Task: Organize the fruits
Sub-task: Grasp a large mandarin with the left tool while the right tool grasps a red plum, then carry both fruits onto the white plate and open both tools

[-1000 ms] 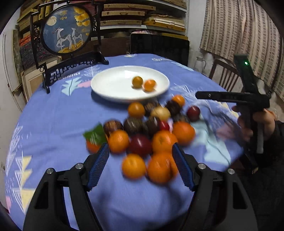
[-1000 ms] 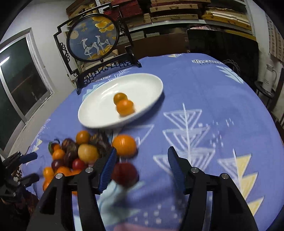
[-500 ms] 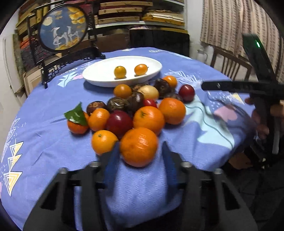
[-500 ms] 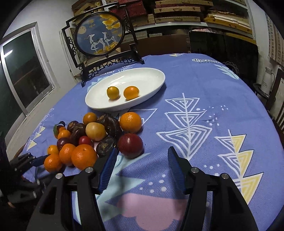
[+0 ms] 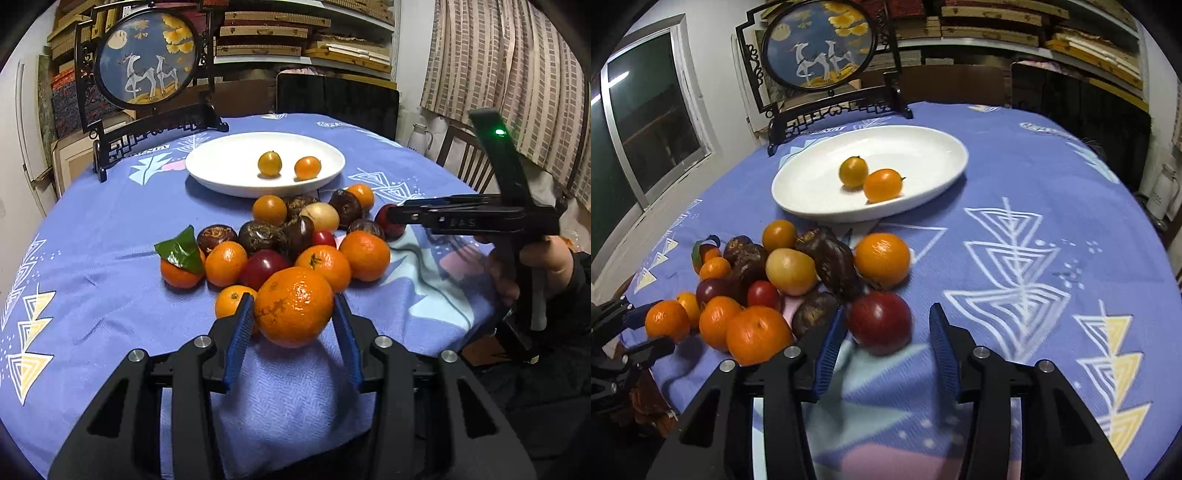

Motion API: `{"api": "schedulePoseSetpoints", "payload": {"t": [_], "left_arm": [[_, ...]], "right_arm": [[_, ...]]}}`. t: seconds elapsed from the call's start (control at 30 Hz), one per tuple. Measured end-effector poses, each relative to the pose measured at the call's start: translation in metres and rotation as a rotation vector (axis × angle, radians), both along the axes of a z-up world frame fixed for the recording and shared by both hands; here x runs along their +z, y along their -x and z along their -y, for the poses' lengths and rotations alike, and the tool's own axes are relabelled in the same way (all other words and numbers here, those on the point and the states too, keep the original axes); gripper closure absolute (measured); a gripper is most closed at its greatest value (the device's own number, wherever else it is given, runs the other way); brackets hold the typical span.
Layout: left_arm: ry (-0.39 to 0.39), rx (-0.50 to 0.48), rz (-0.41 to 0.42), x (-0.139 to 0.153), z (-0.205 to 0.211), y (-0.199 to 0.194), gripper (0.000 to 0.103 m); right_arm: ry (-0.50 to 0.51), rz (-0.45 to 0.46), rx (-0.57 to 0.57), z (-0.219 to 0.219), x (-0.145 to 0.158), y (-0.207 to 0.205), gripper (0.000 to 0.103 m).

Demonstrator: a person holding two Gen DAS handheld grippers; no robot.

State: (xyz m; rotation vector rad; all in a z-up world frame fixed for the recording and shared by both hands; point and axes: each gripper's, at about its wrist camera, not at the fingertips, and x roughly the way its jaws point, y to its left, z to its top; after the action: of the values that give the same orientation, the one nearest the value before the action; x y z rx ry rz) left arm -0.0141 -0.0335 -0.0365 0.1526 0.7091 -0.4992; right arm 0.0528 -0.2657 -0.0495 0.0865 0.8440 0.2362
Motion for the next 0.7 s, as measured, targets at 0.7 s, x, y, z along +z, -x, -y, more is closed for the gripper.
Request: {"api": "schedulePoseSetpoints", "payload": {"t": [0.7], "left_arm": [[0.062,0.041,0.022,0.013,-0.011,-0.011,0.061]], "right_arm": [[-0.162,0.063,-0.018,0.026,0.020,0.013,0.066]]}}
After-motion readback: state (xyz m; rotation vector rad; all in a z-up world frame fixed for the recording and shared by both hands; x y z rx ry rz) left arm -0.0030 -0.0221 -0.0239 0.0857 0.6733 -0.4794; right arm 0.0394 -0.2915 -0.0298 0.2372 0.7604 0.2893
